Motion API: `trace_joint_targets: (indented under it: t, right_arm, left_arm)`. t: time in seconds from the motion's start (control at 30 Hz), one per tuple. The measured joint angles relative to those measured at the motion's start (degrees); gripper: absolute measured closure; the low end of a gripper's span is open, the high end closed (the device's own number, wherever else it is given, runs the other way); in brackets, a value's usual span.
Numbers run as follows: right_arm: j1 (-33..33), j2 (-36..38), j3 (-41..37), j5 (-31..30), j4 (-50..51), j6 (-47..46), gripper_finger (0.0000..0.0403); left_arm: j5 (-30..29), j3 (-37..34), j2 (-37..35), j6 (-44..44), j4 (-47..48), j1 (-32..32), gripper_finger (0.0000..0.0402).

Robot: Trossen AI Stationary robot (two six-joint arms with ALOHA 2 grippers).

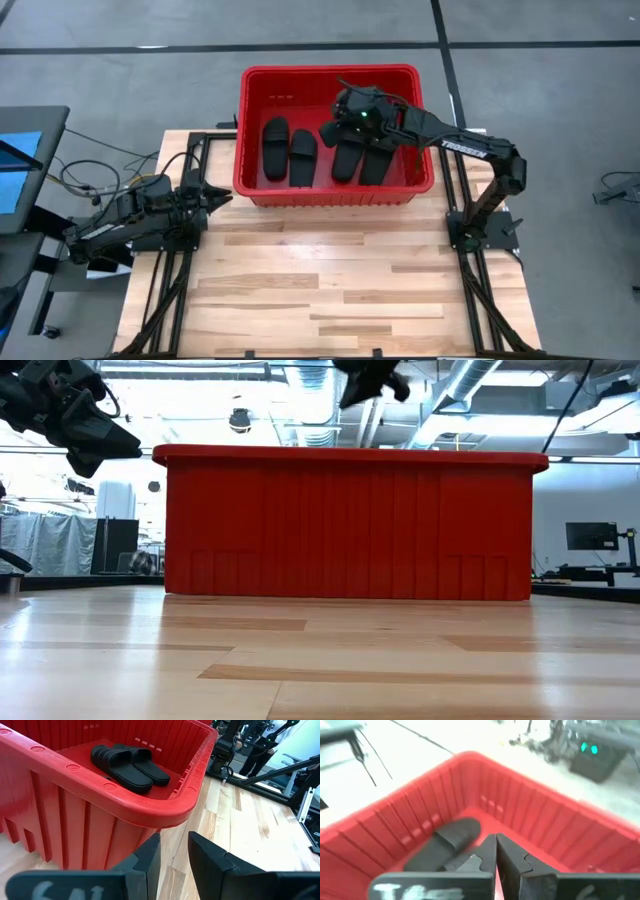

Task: Pick and place slides into bin
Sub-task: Adjust the slippers in the red bin

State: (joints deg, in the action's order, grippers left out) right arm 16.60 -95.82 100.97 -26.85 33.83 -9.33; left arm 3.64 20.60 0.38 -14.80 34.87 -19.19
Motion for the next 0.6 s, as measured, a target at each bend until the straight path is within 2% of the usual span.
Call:
trace_joint_targets:
  t: [0.17,0.6]
  right_arm:
    - [-2.1,0.8,0.0,0.0,-4.1,2.3,0.0403]
    - [-3.0,0.7,0.0,0.1,-6.5,2.4,0.0403]
  left_arm:
    - [0.0,0.0,0.0,0.0,0.0,0.0,0.0313]
    - [0.0,0.0,0.0,0.0,0.0,0.0,0.0313]
